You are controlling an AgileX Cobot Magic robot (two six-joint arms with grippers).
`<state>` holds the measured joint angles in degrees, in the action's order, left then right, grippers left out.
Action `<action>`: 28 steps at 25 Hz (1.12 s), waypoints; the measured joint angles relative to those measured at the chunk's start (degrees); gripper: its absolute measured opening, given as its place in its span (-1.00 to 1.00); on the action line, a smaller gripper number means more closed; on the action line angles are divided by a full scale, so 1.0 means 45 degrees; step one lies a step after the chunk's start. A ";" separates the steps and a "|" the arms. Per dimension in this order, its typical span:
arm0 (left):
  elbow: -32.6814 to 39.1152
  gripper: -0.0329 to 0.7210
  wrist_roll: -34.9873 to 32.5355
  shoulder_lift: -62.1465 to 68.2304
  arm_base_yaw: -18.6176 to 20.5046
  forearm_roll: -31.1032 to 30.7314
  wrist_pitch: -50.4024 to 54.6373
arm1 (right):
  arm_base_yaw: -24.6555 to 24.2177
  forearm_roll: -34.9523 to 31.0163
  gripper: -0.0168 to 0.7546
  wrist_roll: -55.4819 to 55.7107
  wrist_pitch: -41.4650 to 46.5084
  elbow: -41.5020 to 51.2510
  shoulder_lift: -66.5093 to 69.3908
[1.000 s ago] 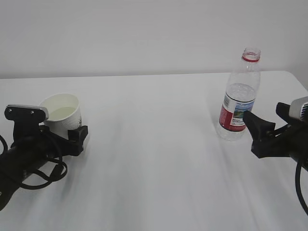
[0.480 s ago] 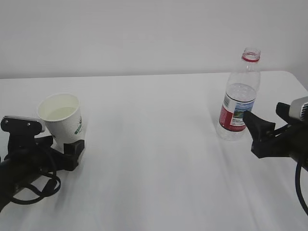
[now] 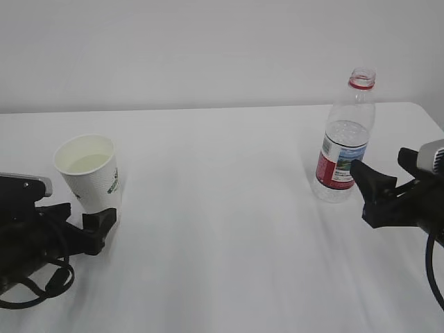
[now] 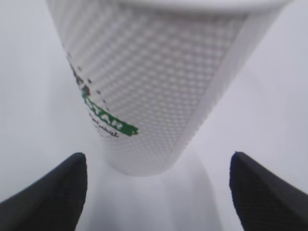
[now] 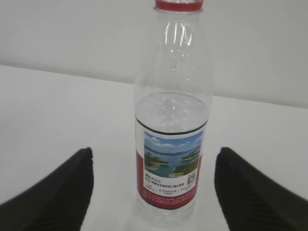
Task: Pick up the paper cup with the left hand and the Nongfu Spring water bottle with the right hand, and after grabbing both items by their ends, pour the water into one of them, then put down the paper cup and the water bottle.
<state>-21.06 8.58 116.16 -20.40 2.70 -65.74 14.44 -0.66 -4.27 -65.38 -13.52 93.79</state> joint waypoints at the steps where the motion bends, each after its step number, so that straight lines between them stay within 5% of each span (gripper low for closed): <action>1: 0.0124 0.91 0.0000 -0.0150 0.0000 -0.0052 -0.0006 | 0.0000 0.0000 0.58 0.0000 0.0000 0.0000 0.0000; 17: 0.1737 0.85 0.0605 -0.4120 0.0000 -0.0998 -0.0006 | 0.0000 0.0961 0.58 0.0058 0.0121 0.0000 -0.1661; 28: 0.1766 0.81 0.0659 -0.6548 0.0000 -0.1047 -0.0006 | 0.0000 0.0075 0.58 0.0036 0.4203 0.0049 -0.6078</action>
<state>-13.11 11.54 86.69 -20.40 -2.01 -65.76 14.44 -0.32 -4.11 -46.47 -13.30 66.43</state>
